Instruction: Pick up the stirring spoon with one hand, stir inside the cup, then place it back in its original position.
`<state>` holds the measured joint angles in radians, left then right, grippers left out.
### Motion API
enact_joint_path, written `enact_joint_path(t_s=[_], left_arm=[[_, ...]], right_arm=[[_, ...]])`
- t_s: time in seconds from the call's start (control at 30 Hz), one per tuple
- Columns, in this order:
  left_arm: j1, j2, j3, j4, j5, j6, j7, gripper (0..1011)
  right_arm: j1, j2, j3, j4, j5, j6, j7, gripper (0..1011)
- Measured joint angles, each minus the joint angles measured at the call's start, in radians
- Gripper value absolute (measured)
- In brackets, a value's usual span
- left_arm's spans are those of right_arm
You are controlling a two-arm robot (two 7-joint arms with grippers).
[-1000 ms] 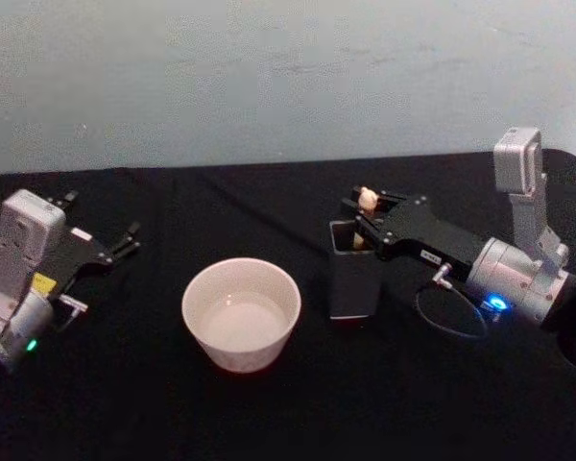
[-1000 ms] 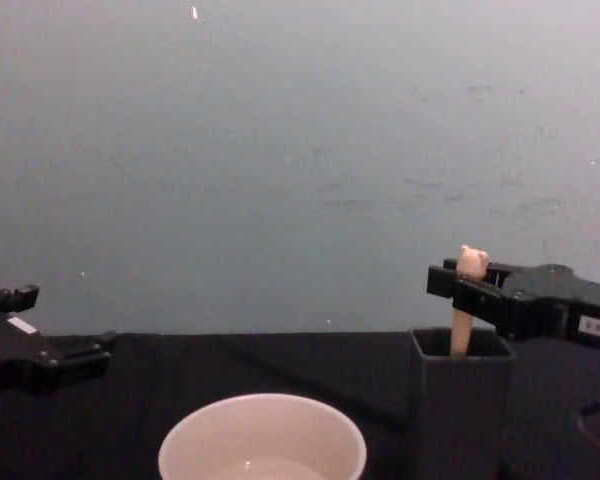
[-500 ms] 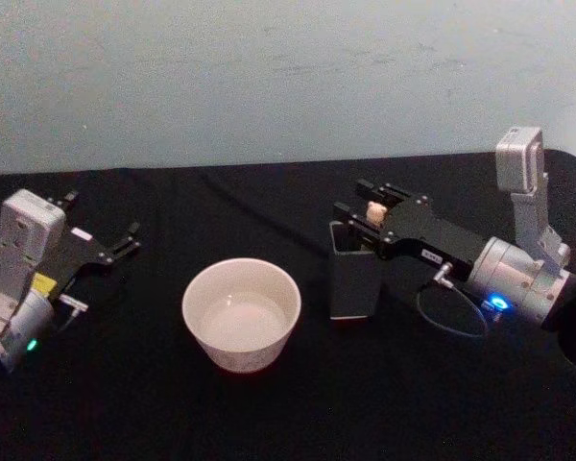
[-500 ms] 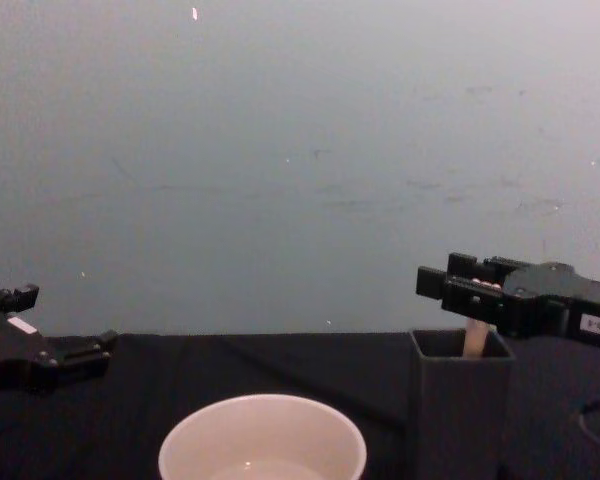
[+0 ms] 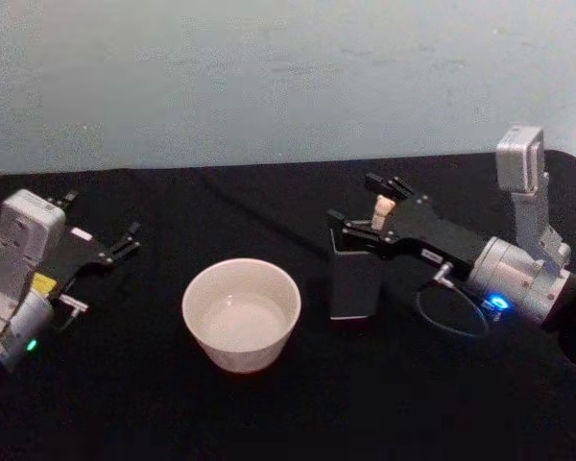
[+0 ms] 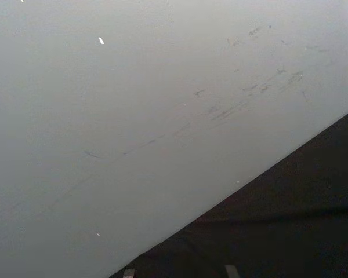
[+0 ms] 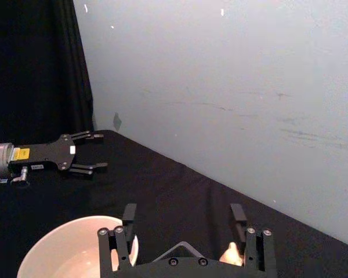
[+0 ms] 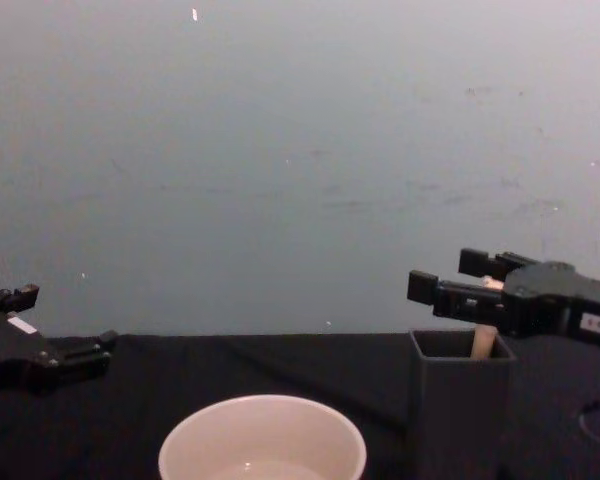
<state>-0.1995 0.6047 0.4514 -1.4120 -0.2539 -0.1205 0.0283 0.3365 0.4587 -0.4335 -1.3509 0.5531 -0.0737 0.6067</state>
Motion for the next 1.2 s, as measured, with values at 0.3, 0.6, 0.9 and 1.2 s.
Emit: enact_joint_path(t_s=[0.3,0.6,0.9,1.2], left_arm=[[0.0,0.0,0.0,0.0,0.0,0.0,0.0,1001],[0.0,0.0,0.0,0.0,0.0,0.0,0.0,1001],[0.0,0.0,0.0,0.0,0.0,0.0,0.0,1001],[0.0,0.0,0.0,0.0,0.0,0.0,0.0,1001]], right_arm=[[-0.002,-0.007,0.023,-0.027,0.008,-0.033,-0.006,1002],[-0.006,-0.042,0.114,-0.082,0.022,-0.094,-0.112,1002],[0.0,-0.093,0.148,-0.014,-0.111,-0.028,-0.348,1002],[0.0,-0.118,0.124,0.088,-0.178,0.037,-0.381,1002]])
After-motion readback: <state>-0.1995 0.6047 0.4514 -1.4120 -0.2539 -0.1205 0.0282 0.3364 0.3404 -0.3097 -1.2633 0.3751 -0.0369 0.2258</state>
